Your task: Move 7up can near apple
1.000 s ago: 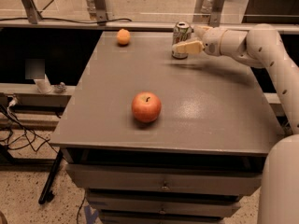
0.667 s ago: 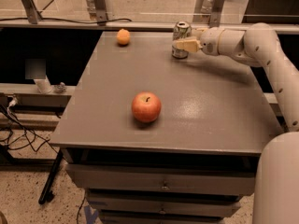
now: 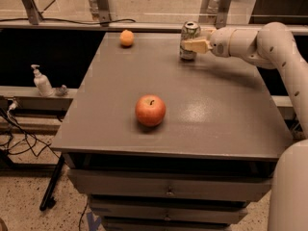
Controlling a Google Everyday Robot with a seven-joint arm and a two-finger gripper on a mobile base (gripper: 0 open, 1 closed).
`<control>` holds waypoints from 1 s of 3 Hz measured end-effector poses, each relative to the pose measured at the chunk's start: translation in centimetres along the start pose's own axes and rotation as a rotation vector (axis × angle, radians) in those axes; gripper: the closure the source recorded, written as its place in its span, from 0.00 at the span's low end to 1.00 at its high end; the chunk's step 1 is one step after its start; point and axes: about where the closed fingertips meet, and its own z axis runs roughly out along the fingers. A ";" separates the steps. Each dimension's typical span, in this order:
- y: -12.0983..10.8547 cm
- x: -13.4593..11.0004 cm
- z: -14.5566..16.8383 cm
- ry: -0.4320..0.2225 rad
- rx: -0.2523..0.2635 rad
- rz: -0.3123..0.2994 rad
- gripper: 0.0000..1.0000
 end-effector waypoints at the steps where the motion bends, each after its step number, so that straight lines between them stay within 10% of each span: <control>1: 1.5 -1.8 -2.3 -0.011 -0.032 -0.022 1.00; 3: 5.5 -4.4 -9.3 0.026 -0.089 -0.056 1.00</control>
Offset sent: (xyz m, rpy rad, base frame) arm -0.1142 -0.0389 0.0788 -0.0480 -0.0394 0.1074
